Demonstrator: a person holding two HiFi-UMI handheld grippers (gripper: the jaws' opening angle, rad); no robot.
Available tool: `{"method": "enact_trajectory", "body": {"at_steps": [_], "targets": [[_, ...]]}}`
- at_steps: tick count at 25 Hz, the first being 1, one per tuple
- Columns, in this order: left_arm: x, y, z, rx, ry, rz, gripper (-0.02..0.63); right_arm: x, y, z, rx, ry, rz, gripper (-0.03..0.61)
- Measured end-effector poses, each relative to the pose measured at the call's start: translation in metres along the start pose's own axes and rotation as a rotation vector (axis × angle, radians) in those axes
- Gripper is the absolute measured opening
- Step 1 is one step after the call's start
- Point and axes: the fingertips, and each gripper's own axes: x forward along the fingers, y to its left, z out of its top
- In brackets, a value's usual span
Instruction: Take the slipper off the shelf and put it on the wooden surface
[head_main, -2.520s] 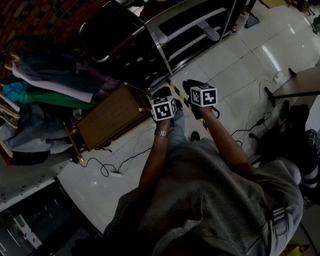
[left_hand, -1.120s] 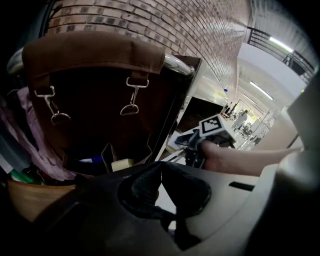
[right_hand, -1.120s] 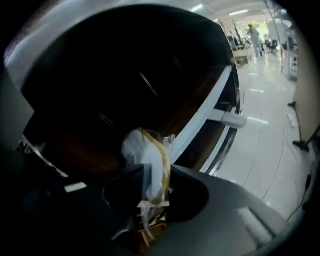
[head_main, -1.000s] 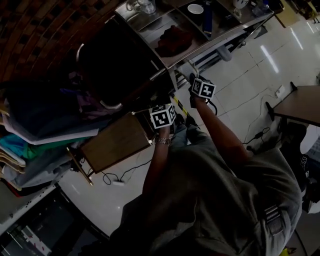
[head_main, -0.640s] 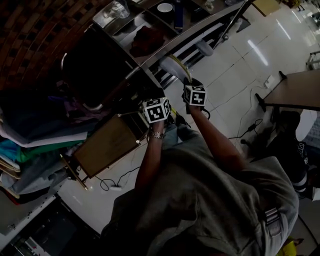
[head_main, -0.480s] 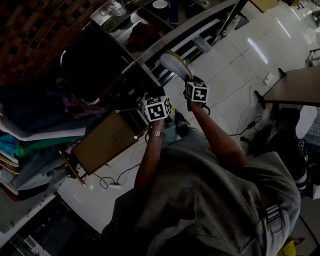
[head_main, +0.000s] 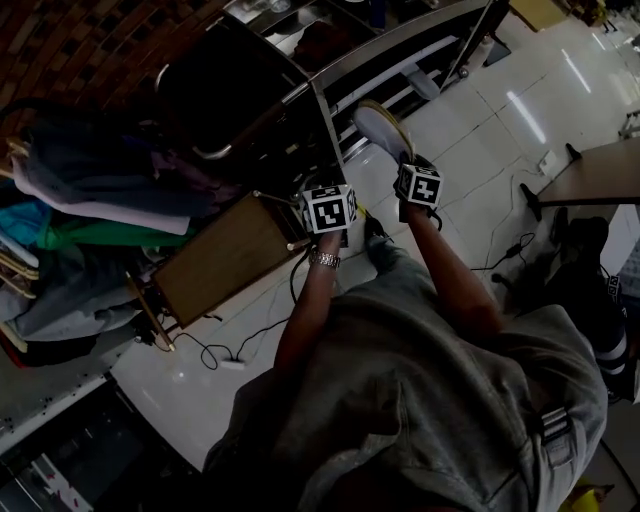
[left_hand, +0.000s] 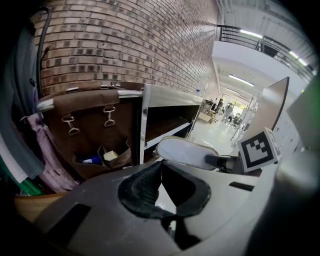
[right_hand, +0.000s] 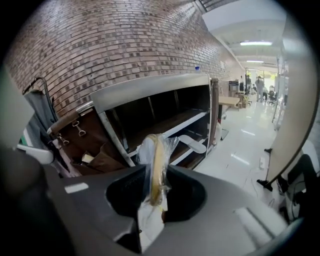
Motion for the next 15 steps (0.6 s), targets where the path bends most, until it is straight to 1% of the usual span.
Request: {"method": "enact_trajectory", "body": {"at_steps": [2,4,6,8,10,12,13,15], "targets": [[-0.029,0.019,-0.026,-0.012,-0.008,0.001,0.003,-0.021,0.016,-0.022,-0.012,-0.013,-0.013,0.06],[-0.065,0.053,-0.062,-0.037,-0.015,0.018,0.003,-0.043,0.044,-0.054,-0.012,-0.024,-0.028,0.06],[-0.108,0.102,-0.107,-0.062,-0.012,0.045,0.003,-0.068,0.088,-0.096,0.0,-0.042,-0.042,0.06],[-0.151,0.15,-0.15,-0.085,-0.001,0.07,0.003,-0.092,0.143,-0.144,0.012,-0.04,-0.022,0.06],[-0.194,0.189,-0.188,-0.115,0.006,0.099,0.003,-0.113,0.206,-0.195,-0.009,0.006,0.045,0.06],[-0.238,0.223,-0.222,-0.166,0.007,0.139,0.003,-0.132,0.269,-0.243,-0.032,0.08,0.132,0.06],[-0.259,0.238,-0.237,-0.199,0.002,0.159,0.003,-0.141,0.296,-0.261,-0.041,0.105,0.174,0.06],[-0.293,0.263,-0.26,-0.267,-0.02,0.201,0.003,-0.151,0.343,-0.283,-0.067,0.14,0.252,0.06]]}}
